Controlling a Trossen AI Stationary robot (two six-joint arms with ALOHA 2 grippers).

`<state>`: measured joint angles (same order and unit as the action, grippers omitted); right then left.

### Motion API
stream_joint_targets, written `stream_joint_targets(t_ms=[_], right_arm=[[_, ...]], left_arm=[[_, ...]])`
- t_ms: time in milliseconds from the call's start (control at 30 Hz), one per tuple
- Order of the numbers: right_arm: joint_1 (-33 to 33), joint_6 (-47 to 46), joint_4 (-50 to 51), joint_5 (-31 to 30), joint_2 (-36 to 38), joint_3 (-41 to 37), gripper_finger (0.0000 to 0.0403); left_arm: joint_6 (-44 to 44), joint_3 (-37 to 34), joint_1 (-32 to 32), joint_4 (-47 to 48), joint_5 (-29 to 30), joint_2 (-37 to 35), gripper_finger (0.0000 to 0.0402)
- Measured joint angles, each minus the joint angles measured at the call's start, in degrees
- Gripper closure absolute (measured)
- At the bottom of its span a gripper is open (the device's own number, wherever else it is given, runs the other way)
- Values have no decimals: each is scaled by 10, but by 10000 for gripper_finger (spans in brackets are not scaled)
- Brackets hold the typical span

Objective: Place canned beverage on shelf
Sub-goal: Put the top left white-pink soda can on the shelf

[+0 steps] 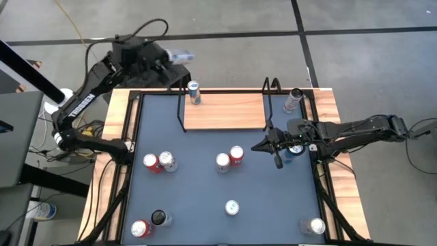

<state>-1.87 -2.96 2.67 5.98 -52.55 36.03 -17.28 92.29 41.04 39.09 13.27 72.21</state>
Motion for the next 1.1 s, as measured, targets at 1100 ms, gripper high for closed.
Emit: stream_joint_targets(t_ms=[1100], right_arm=[[0,19,3,0,0,0,403]], left_arm=[[-162,380,-74,324,-96,494,156]])
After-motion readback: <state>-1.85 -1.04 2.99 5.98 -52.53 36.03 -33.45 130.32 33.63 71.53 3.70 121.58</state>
